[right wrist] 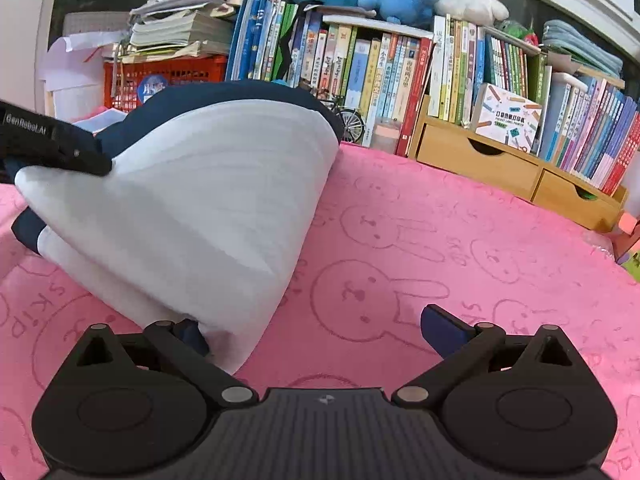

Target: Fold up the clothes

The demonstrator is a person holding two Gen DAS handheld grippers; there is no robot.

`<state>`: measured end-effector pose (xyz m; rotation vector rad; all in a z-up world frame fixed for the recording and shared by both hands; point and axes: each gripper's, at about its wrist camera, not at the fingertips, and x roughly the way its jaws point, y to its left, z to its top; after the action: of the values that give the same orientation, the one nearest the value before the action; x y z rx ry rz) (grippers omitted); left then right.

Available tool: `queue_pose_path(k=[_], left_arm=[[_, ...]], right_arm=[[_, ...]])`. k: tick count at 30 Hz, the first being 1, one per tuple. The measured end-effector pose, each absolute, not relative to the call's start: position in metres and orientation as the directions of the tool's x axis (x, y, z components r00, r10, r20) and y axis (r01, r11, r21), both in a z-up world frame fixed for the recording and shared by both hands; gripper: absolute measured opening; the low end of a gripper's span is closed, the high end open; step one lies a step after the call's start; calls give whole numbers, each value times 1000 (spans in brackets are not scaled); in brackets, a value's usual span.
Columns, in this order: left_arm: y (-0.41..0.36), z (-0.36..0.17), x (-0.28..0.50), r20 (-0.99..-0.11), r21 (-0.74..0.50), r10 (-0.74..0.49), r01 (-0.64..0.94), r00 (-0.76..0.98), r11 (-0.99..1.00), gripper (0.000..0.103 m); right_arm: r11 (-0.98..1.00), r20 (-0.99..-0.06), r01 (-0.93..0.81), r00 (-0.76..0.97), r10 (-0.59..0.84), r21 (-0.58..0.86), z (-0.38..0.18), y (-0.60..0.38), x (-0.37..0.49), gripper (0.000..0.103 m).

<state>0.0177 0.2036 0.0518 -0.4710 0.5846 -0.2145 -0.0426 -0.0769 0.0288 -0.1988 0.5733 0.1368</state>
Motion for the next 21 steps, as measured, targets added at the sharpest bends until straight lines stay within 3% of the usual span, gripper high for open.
queue_pose_path(k=[5, 7, 9, 11, 13, 15, 18, 19, 21], left_arm=[[221, 48, 21, -537, -538, -368, 28, 759, 842, 29], [234, 48, 20, -510, -618, -422, 21, 750, 786, 34], [259, 35, 25, -443, -777, -536, -9, 719, 630, 44], [279, 24, 29, -393, -854, -584, -47, 710, 518, 43], [282, 38, 22, -466, -765, -468, -76, 751, 640, 43], [272, 62, 9, -522, -572, -269, -97, 810, 815, 48], [250, 92, -15, -481, -293, -1, -160, 877, 943, 53], [243, 97, -24, -436, -265, -2, -126, 900, 956, 55], [223, 106, -41, -373, -196, -43, -33, 927, 980, 70]], right_arm=[[971, -551, -187, 831, 76, -147, 29, -77, -43, 103], [973, -556, -186, 828, 81, -137, 28, -78, -42, 103], [975, -560, -184, 824, 84, -124, 28, -80, -41, 103], [976, -564, -183, 821, 88, -115, 28, -81, -40, 103], [977, -564, -182, 822, 87, -115, 28, -81, -41, 103], [977, -563, -181, 822, 85, -117, 28, -81, -41, 103], [976, -563, -180, 823, 83, -119, 28, -81, -41, 103], [977, -562, -179, 823, 82, -119, 28, -81, -41, 103], [977, -562, -179, 823, 82, -119, 28, -81, -41, 103]])
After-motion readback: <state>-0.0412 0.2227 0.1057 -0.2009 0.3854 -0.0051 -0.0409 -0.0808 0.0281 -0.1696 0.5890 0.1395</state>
